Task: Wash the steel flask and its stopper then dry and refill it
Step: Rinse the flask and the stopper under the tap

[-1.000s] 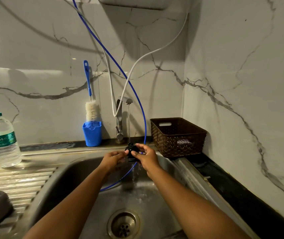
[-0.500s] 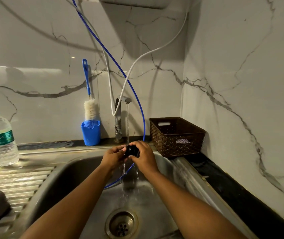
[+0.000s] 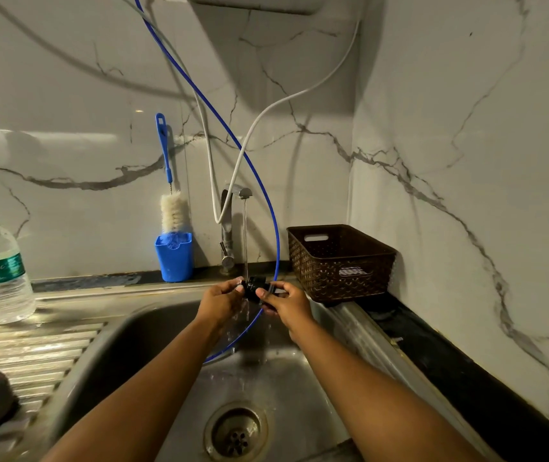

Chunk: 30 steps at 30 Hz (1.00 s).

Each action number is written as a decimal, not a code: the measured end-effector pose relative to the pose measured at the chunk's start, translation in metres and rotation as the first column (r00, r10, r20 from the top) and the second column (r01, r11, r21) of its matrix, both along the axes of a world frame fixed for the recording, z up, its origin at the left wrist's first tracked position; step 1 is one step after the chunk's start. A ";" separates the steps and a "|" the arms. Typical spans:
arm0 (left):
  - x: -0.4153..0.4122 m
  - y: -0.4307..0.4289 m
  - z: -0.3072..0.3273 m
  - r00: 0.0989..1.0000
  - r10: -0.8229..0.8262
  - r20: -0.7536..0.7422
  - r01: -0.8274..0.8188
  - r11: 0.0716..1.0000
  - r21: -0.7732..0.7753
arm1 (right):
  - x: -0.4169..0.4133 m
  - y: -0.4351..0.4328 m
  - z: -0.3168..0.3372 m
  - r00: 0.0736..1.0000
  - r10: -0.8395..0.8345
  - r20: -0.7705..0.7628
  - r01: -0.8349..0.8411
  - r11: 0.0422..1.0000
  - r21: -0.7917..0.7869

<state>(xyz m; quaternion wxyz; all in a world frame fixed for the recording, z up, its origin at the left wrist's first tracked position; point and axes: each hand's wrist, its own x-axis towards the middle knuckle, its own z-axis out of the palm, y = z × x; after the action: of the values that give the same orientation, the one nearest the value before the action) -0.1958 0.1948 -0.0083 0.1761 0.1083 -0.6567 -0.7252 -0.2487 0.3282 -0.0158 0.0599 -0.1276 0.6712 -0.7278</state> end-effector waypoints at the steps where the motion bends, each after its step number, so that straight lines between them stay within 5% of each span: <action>1: -0.001 0.001 0.000 1.000 0.013 0.015 -0.013 1.000 -0.005 | 0.000 0.000 -0.001 1.000 -0.003 0.006 0.003 1.000 -0.009; 7: -0.002 0.002 0.001 0.999 0.043 0.020 -0.044 0.999 0.032 | -0.002 0.001 -0.001 0.999 0.019 0.039 -0.016 0.996 -0.082; 16: 0.005 -0.004 0.004 0.995 0.097 0.028 -0.095 0.992 -0.082 | -0.002 -0.001 -0.002 0.997 0.061 -0.040 -0.060 0.998 0.017; 20: 0.010 -0.009 0.005 0.995 0.084 0.052 -0.078 0.992 -0.094 | -0.002 -0.005 -0.002 0.996 0.089 0.030 -0.085 0.991 -0.108; 23: 0.011 -0.009 0.005 0.997 0.044 0.063 -0.037 0.994 -0.105 | -0.003 -0.004 0.001 0.994 0.063 0.089 -0.044 0.977 -0.210; 27: 0.016 -0.005 0.011 0.996 -0.043 0.077 0.038 0.997 0.074 | -0.004 -0.004 0.002 0.994 0.072 0.080 -0.054 0.977 -0.208; 30: 0.015 -0.003 0.008 0.986 -0.121 0.112 0.124 0.992 -0.017 | -0.002 -0.014 -0.001 0.993 0.104 0.057 -0.092 0.980 -0.176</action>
<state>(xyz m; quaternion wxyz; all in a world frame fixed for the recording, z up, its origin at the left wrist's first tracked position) -0.1807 0.1916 -0.0005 0.0957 0.1058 -0.6794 -0.7198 -0.2511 0.3143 -0.0171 0.1064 -0.1410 0.5958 -0.7834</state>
